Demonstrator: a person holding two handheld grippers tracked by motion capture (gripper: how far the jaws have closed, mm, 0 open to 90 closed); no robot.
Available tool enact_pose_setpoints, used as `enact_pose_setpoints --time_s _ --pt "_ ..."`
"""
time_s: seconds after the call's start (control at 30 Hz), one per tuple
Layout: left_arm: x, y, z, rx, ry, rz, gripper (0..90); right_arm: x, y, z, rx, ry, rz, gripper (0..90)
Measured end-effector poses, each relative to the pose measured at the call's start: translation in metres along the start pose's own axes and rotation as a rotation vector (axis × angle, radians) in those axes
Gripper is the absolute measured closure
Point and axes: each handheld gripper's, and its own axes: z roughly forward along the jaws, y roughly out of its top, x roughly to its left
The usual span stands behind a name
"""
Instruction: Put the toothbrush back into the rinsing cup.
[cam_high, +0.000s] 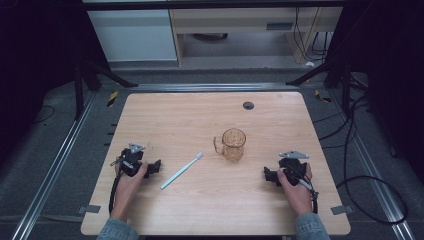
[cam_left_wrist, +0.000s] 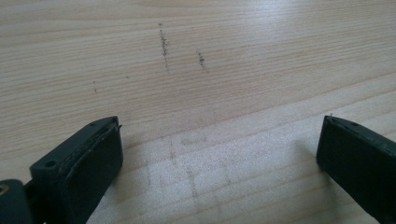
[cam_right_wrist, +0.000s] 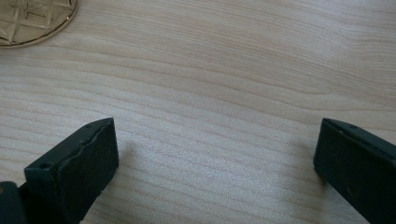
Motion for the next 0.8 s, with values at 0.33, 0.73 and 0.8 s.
enact_pose_setpoints --time_s 0.33,0.73,0.8 --pt "-0.024 0.019 -0.019 0.025 -0.077 0.075 4.0 0.0 0.0 0.0 0.003 0.004 0.0 0.4" --pt "-0.057 0.075 -0.047 0.129 -0.13 0.247 14.9 -0.001 0.0 0.0 0.002 0.002 -0.007 0.4" --pt "-0.06 0.079 -0.049 0.141 -0.138 0.261 15.5 -0.001 0.0 0.0 0.002 0.002 -0.007 0.4"
